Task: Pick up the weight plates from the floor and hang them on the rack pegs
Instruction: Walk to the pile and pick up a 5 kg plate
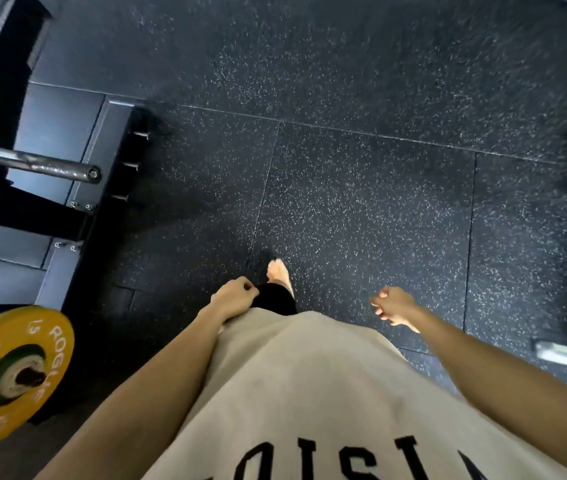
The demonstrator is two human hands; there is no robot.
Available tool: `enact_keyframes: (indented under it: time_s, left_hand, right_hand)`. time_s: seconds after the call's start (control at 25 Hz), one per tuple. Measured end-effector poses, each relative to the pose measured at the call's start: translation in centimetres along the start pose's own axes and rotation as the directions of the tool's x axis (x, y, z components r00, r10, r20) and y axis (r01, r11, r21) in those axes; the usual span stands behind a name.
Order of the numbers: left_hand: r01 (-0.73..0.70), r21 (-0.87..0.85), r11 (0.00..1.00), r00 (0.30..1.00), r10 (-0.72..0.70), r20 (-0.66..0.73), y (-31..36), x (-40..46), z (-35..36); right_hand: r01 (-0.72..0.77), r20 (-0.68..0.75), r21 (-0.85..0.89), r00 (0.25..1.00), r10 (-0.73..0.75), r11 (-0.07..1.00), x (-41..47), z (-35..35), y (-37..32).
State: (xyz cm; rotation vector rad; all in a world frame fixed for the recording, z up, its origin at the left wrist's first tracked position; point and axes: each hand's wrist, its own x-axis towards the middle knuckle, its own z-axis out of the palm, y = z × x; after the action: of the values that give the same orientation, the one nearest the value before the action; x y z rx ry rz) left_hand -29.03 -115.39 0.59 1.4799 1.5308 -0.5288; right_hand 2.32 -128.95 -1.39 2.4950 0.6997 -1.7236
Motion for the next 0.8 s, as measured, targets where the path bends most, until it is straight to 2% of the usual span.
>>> enact_keyframes:
  time_s: [0.08, 0.2, 0.36, 0.48, 0.6, 0.8]
  left_hand:
    - [0.0, -0.002, 1.0, 0.999, 0.0, 0.032, 2.5, 3.4, -1.8]
    - [0.023, -0.038, 0.999, 0.997, -0.02, 0.078, 6.3, 9.8, -6.5]
    - [-0.004, -0.005, 1.0, 0.998, 0.005, 0.055, 11.7, 16.8, -16.9]
    - [-0.006, 0.029, 1.0, 1.0, 0.006, 0.008, 15.3, 21.6, -24.9]
    - [0.024, -0.041, 0.999, 1.0, -0.024, -0.001, 18.7, 26.6, -31.1]
    - [0.073, -0.132, 0.989, 0.997, -0.071, 0.026, 23.8, 34.2, -38.4]
  right_hand:
    - [0.013, 0.038, -0.074, 0.999, -0.01, 0.997, 3.1, -2.8, -2.9]
    - [0.013, 0.002, -0.062, 1.0, -0.013, 0.998, 8.1, -8.0, -8.9]
    - [0.042, -0.082, -0.036, 0.996, -0.045, 0.998, 11.3, -15.4, -19.3]
    - [0.116, -0.123, -0.126, 0.984, -0.131, 0.985, 13.8, -20.6, -27.8]
    - [0.155, -0.153, -0.136, 0.972, -0.176, 0.978, 17.4, -25.0, -35.8]
    - [0.18, -0.061, -0.212, 0.978, -0.197, 0.961, 25.7, -31.3, -48.9]
